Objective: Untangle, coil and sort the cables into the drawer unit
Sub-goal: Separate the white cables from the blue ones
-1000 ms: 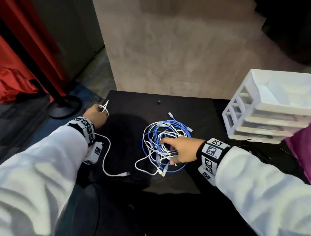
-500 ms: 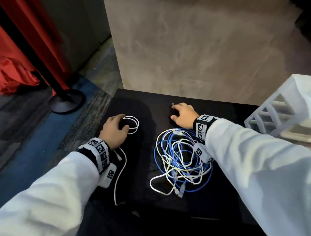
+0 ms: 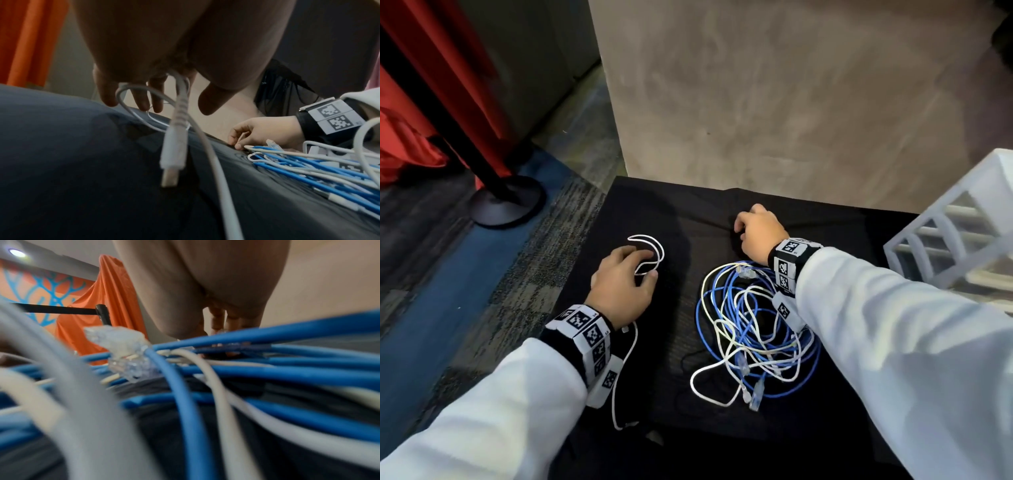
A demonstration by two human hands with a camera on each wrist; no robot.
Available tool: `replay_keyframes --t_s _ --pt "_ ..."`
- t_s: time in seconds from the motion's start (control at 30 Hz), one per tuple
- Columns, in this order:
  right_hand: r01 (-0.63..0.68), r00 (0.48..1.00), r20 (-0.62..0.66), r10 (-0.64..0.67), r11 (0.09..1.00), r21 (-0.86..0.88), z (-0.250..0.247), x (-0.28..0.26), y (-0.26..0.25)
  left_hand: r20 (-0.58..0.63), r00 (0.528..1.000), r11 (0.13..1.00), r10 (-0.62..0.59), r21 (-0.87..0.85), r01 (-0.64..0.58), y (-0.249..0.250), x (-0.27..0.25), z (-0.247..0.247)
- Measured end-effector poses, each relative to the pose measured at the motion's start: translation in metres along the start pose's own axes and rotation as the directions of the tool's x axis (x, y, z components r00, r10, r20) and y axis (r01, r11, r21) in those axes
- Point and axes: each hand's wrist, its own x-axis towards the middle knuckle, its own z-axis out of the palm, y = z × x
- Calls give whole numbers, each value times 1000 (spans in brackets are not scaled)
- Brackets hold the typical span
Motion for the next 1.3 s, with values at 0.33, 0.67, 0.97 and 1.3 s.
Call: replay_keyframes --t_s 0.33,0.67,0.97,1.3 --pt "94 979 -200 -41 961 260 -28 -44 21 91 988 988 -125 98 116 -14 9 -15" --pt "-68 993 -79 86 976 208 -117 -216 142 44 998 997 36 67 -39 7 40 -13" --pt "-303 953 25 303 953 7 -121 -308 237 6 983 968 186 173 -184 77 -5 0" --pt "-295 953 -35 300 950 100 -108 -305 242 274 915 921 297 172 -351 108 -93 34"
